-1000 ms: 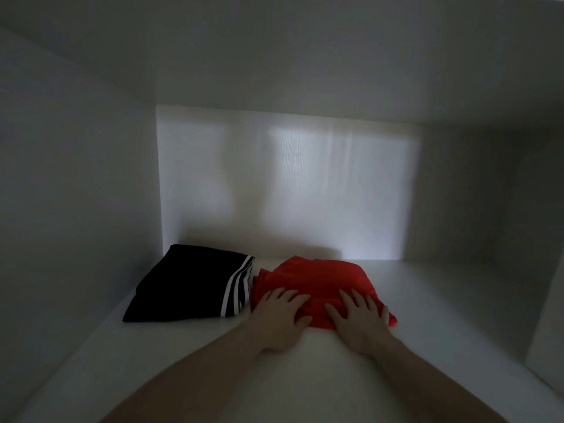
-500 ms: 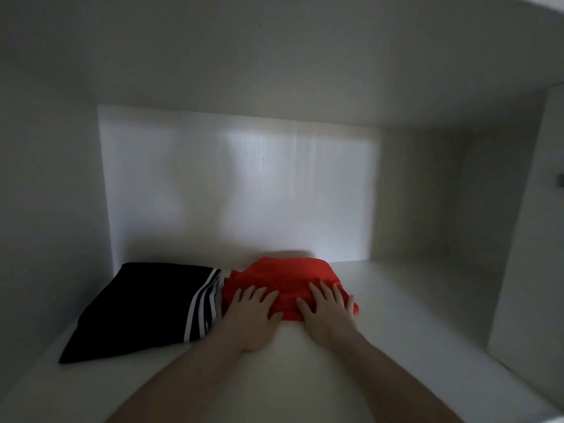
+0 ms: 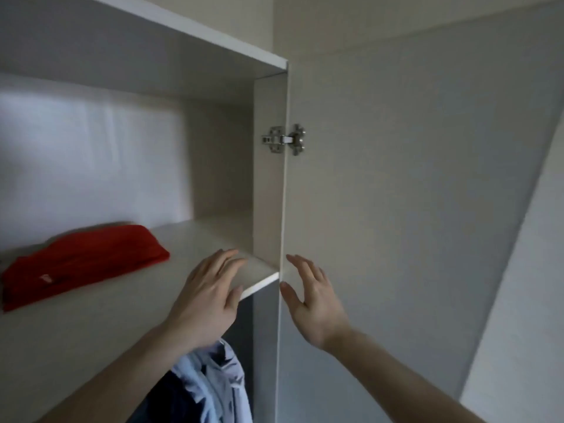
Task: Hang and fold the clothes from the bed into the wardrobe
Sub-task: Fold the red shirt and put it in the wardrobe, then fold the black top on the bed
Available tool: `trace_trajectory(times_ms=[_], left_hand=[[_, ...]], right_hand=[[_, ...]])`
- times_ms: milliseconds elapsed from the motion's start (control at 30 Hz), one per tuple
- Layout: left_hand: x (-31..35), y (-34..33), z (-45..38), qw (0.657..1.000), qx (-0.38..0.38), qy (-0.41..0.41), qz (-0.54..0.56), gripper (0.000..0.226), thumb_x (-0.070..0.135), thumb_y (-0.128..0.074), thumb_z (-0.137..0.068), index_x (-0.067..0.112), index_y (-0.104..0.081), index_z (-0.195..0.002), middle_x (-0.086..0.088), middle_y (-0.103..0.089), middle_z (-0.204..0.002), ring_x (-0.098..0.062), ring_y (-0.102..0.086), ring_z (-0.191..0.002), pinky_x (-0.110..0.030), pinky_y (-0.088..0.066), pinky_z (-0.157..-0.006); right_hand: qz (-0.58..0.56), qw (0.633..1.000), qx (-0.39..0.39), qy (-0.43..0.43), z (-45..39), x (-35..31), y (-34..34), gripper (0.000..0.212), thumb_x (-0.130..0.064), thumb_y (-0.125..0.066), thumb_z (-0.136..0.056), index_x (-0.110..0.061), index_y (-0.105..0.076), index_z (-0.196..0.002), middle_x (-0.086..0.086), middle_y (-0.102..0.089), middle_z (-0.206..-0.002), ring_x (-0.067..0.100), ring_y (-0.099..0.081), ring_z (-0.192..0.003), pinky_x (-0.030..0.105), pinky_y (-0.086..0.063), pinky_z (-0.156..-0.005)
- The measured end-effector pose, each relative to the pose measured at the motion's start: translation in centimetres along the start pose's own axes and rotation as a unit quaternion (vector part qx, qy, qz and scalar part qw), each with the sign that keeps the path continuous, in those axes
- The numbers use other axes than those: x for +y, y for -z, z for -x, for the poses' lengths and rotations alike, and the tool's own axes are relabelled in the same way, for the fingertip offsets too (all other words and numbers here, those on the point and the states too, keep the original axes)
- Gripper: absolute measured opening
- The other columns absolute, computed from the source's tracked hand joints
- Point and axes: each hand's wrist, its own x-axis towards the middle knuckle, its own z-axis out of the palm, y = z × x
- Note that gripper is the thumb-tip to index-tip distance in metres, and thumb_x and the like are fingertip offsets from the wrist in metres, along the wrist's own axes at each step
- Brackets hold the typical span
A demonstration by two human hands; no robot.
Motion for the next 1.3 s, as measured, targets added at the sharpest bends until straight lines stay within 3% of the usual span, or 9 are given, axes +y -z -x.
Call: trace_trajectory(times_ms=[167, 400, 500, 633, 800, 933, 1133, 1233, 1300], left_hand=[[18.6, -1.1, 0.5, 0.985, -0.005, -0.117, 0.123, 0.045, 0.03, -0.052, -0.093, 0.019, -0.059, -0.136, 0.001, -0.048, -0.15, -0.021, -0.041, -0.143, -0.038, -0.032, -0.119], [45.2, -3.9, 5.6, 0.919, -0.085, -0.284, 0.26, 0.045, 0.03, -0.052, -0.103, 0.032, -0.046, -0.148, 0.018, -0.028, -0.16, -0.004, -0.018, -0.151, -0.022, -0.015, -0.12], [55.7, -4.4, 8.5, 0.878, -0.126, -0.352, 0.299, 0.047, 0.031, -0.051, -0.103, 0.033, -0.044, -0.149, 0.019, -0.026, -0.161, -0.002, -0.015, -0.15, -0.021, -0.013, -0.12], [68.9, -4.4, 12.8, 0.818, -0.171, -0.432, 0.34, 0.047, 0.032, -0.052, -0.103, 0.034, -0.044, -0.149, 0.019, -0.026, -0.161, -0.003, -0.015, -0.151, -0.023, -0.014, -0.122], [84.6, -3.8, 20.2, 0.727, -0.223, -0.529, 0.377, 0.047, 0.034, -0.053, -0.102, 0.035, -0.045, -0.148, 0.018, -0.028, -0.161, -0.004, -0.021, -0.149, -0.023, -0.015, -0.121], [94.6, -3.8, 25.6, 0.655, -0.263, -0.582, 0.404, 0.046, 0.037, -0.056, -0.101, 0.039, -0.046, -0.145, 0.022, -0.028, -0.159, -0.002, -0.025, -0.145, -0.02, -0.017, -0.118], [109.8, -3.8, 34.1, 0.551, -0.321, -0.65, 0.412, 0.048, 0.041, -0.056, -0.099, 0.042, -0.044, -0.146, 0.022, -0.028, -0.159, -0.003, -0.023, -0.148, -0.031, -0.023, -0.121], [115.8, -2.3, 38.5, 0.507, -0.337, -0.685, 0.4, 0.049, 0.041, -0.056, -0.099, 0.041, -0.044, -0.146, 0.021, -0.027, -0.161, -0.006, -0.024, -0.148, -0.035, -0.025, -0.123], [119.8, -0.8, 42.2, 0.47, -0.353, -0.704, 0.398, 0.05, 0.041, -0.056, -0.097, 0.041, -0.044, -0.146, 0.021, -0.027, -0.161, -0.006, -0.024, -0.149, -0.038, -0.024, -0.123]], right_hand=[[0.049, 0.991, 0.076, -0.096, 15.5, 5.4, 15.4, 0.049, -0.044, -0.048, -0.106, -0.032, -0.039, -0.153, -0.019, -0.041, -0.154, 0.0, -0.035, -0.143, 0.007, -0.021, -0.112], [0.11, 0.932, 0.212, -0.274, 39.7, 8.6, 33.1, 0.047, -0.039, -0.049, -0.106, -0.038, -0.04, -0.152, -0.026, -0.041, -0.152, 0.0, -0.037, -0.141, 0.031, -0.035, -0.116], [0.147, 0.894, 0.266, -0.331, 49.3, 8.0, 38.7, 0.047, -0.041, -0.048, -0.106, -0.04, -0.039, -0.152, -0.025, -0.039, -0.153, -0.002, -0.038, -0.139, 0.03, -0.036, -0.116], [0.192, 0.831, 0.328, -0.406, 61.7, 6.4, 44.4, 0.047, -0.048, -0.046, -0.105, -0.046, -0.036, -0.151, -0.03, -0.038, -0.152, -0.014, -0.034, -0.132, 0.025, -0.034, -0.111], [0.237, 0.733, 0.396, -0.5, 76.5, 3.8, 49.8, 0.046, -0.055, -0.044, -0.103, -0.054, -0.032, -0.147, -0.026, -0.037, -0.154, -0.01, -0.038, -0.129, 0.018, -0.035, -0.1], [0.261, 0.66, 0.428, -0.56, 85.5, 1.7, 53.4, 0.048, -0.056, -0.044, -0.103, -0.053, -0.032, -0.149, -0.026, -0.038, -0.153, -0.004, -0.046, -0.124, 0.026, -0.041, -0.099], [0.281, 0.559, 0.479, -0.615, 97.7, -1.4, 57.6, 0.048, -0.054, -0.047, -0.102, -0.053, -0.035, -0.148, -0.033, -0.036, -0.144, -0.007, -0.041, -0.126, 0.025, -0.04, -0.099], [0.277, 0.505, 0.508, -0.641, 102.9, -3.6, 58.4, 0.045, -0.05, -0.051, -0.102, -0.054, -0.04, -0.145, -0.031, -0.043, -0.136, -0.003, -0.05, -0.106, 0.019, -0.037, -0.09], [0.271, 0.472, 0.527, -0.653, 106.6, -5.5, 58.9, 0.043, -0.047, -0.054, -0.101, -0.053, -0.043, -0.142, -0.033, -0.045, -0.132, -0.017, -0.05, -0.103, 0.003, -0.032, -0.086]])
